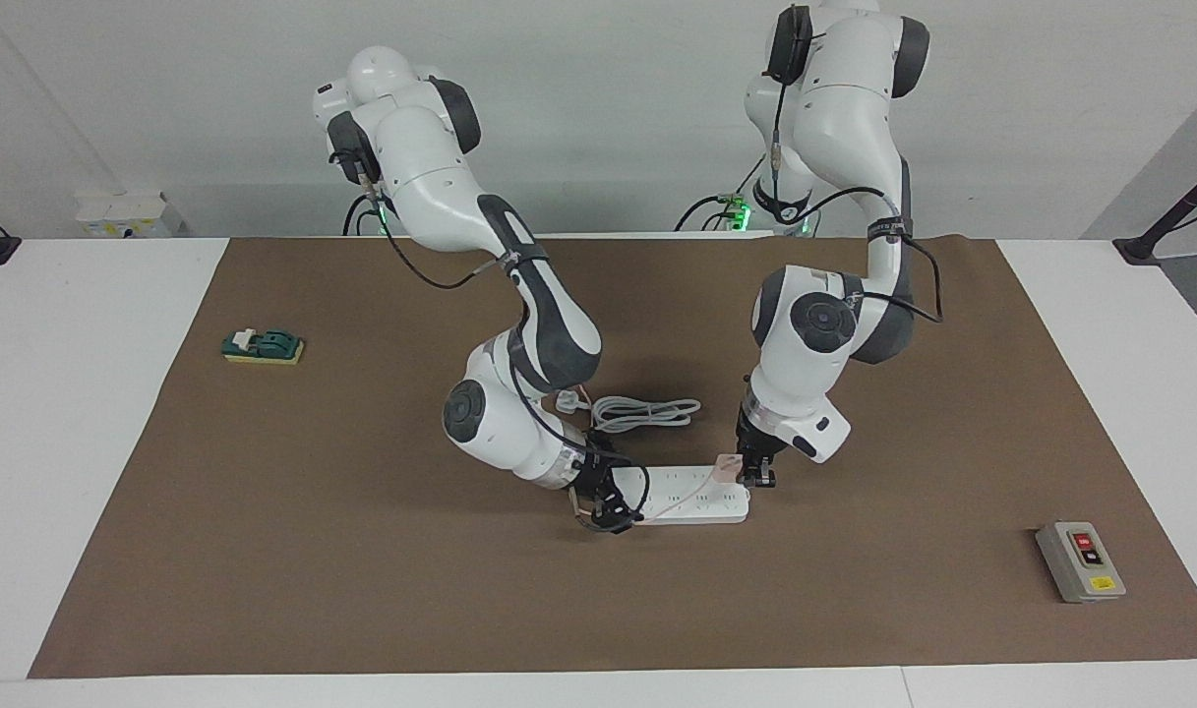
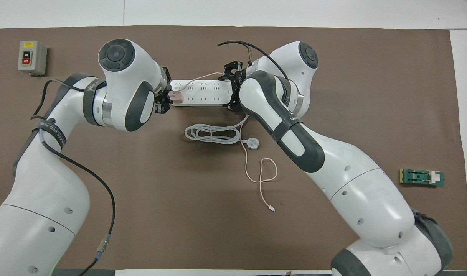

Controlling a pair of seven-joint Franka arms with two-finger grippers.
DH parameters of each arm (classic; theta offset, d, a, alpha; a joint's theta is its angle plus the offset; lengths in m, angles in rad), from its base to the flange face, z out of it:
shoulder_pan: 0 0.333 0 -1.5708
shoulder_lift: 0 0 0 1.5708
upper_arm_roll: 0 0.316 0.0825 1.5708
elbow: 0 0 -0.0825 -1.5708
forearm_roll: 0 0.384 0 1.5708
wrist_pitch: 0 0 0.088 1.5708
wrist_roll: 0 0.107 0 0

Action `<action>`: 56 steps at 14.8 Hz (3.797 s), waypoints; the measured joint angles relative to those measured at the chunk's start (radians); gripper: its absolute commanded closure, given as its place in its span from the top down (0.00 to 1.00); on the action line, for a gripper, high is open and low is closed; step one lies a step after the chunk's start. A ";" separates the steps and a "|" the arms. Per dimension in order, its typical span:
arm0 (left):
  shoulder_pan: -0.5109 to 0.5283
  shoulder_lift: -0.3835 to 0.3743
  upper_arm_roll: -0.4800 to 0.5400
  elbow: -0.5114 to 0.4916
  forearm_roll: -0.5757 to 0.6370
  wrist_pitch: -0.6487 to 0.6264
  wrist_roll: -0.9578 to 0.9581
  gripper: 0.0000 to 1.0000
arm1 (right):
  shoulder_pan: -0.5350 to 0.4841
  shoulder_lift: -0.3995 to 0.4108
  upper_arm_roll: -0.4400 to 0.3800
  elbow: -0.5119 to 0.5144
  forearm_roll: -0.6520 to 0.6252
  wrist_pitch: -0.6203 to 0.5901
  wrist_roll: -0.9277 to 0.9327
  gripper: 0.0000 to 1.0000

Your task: Unplug charger and place it aside

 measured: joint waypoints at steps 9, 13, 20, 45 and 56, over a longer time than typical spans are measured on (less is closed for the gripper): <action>0.032 -0.039 0.024 0.080 -0.005 -0.073 0.010 0.00 | -0.001 -0.001 0.000 -0.002 0.001 0.002 0.000 0.61; 0.123 -0.109 0.027 0.085 -0.005 -0.200 0.165 0.00 | -0.001 -0.001 0.000 -0.002 0.001 0.002 0.000 0.62; 0.387 -0.216 0.031 0.081 -0.005 -0.397 0.666 0.00 | -0.001 -0.002 0.000 -0.003 0.001 0.002 0.000 1.00; 0.474 -0.348 0.030 0.118 0.073 -0.608 1.252 1.00 | -0.115 -0.420 -0.122 -0.003 -0.221 -0.636 -0.056 1.00; 0.471 -0.405 0.016 0.150 0.073 -0.732 1.355 1.00 | -0.276 -0.592 -0.127 -0.005 -0.538 -0.836 -0.970 1.00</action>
